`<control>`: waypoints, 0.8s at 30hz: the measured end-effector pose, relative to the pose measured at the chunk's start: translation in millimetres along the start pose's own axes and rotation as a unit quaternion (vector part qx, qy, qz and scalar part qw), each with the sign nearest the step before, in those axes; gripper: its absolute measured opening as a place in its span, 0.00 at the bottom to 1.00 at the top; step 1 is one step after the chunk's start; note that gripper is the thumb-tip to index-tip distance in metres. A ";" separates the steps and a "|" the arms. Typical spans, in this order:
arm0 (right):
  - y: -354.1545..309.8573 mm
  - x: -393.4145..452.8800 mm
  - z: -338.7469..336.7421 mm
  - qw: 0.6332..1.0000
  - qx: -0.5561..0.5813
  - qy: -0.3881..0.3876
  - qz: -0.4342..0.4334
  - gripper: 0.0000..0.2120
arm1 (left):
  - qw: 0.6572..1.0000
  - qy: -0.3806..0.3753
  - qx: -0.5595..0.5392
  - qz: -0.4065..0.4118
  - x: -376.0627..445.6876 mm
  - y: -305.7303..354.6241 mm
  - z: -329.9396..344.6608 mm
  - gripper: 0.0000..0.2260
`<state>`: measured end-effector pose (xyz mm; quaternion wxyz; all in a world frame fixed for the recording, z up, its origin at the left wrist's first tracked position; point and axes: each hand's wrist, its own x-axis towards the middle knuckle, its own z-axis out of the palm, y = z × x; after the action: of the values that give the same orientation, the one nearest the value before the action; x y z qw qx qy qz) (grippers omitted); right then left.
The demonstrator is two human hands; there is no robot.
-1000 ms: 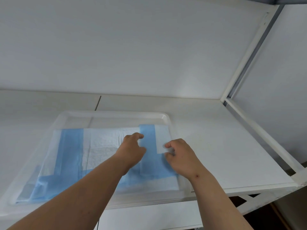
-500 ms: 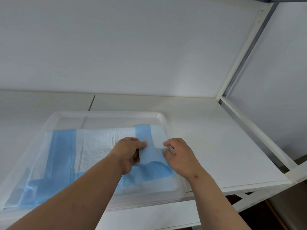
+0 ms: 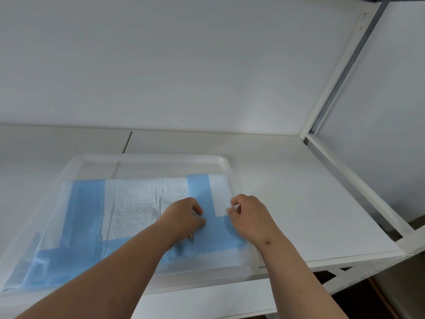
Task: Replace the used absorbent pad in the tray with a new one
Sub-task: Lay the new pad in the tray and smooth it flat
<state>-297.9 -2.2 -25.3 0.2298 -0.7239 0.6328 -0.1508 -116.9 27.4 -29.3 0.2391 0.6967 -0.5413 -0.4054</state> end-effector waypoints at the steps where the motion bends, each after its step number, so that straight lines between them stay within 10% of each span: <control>1: -1.8 -0.3 0.8 1.000 -0.007 0.006 0.001 0.13 | 1.000 -0.009 -0.009 0.004 -0.7 -0.8 0.0 0.05; 11: -14.6 -4.6 -5.1 0.998 -0.032 -0.037 0.031 0.11 | 0.991 0.005 0.129 0.041 -5.9 -1.2 4.4 0.09; 18: -9.1 7.3 1.8 0.996 -0.041 -0.026 0.078 0.13 | 0.923 0.064 0.334 0.179 -11.4 -1.9 5.6 0.29; 24: -14.9 13.3 -2.5 0.994 -0.004 -0.040 0.103 0.16 | 0.898 -0.023 0.373 0.233 -6.2 -17.9 10.9 0.26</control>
<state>-284.6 -14.3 -16.3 0.2666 -0.6614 0.6946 -0.0949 -116.4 39.7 -47.3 0.0368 0.5794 -0.8050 -0.1225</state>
